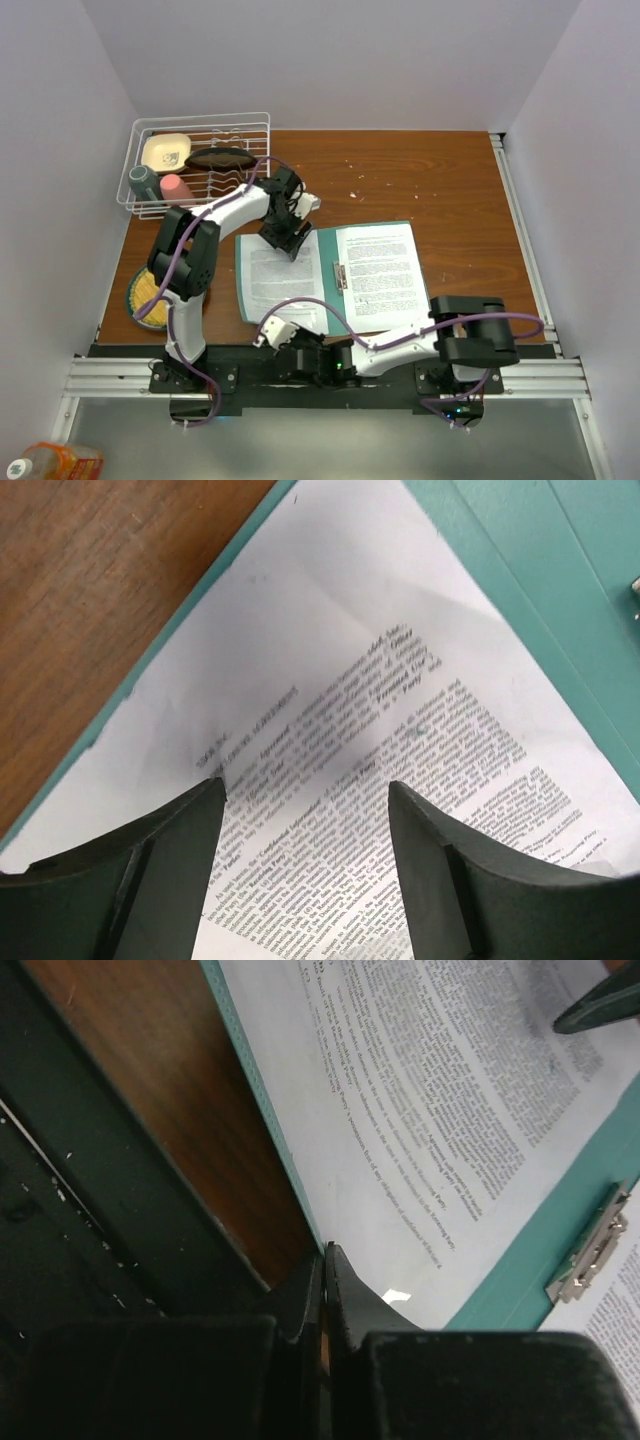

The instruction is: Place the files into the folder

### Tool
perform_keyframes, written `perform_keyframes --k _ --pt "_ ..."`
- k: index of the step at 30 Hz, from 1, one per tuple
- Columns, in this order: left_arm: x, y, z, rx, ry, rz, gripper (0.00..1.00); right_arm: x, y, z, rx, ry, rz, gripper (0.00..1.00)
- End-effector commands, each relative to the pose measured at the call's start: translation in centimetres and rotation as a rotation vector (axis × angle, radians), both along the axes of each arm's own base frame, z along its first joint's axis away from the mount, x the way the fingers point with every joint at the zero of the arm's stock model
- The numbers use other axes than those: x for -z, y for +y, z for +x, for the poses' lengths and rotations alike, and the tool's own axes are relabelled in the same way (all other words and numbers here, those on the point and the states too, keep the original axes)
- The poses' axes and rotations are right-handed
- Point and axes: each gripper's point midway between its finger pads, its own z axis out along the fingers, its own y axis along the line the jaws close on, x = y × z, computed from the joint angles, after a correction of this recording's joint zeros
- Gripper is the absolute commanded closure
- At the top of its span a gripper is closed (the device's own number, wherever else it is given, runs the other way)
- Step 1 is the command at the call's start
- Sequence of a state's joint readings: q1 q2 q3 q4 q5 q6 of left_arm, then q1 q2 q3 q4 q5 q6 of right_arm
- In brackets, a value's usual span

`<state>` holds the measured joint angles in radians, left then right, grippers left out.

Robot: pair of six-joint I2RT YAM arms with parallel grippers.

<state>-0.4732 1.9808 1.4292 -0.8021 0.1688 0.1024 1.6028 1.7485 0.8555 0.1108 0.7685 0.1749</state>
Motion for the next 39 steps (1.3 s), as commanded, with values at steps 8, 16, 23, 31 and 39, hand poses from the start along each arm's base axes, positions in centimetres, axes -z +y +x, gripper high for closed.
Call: perform_keyframes --k 8,16,23,31,39 --pt "-27.6 5.1 11.4 -0.28 -0.631 -0.101 0.0 -11.4 -4.5 2.1 0.279 0.024 0.476 1.0" --pt "-33.2 7.4 9.9 -0.309 -0.785 -0.299 0.0 -15.1 -14.1 4.3 0.702 0.155 0.989 1.0" --pt "-28.3 4.9 8.0 -0.228 -0.622 -0.385 0.0 -7.9 -21.5 3.4 1.172 0.334 1.094 1.0" --pt "-25.2 4.0 6.4 -0.153 -0.535 -0.408 0.0 -5.3 -20.2 3.1 1.257 0.326 0.987 0.73" --pt "-22.7 3.8 5.2 -0.118 -0.487 -0.403 0.0 -3.1 -17.6 7.2 1.267 0.589 1.035 0.36"
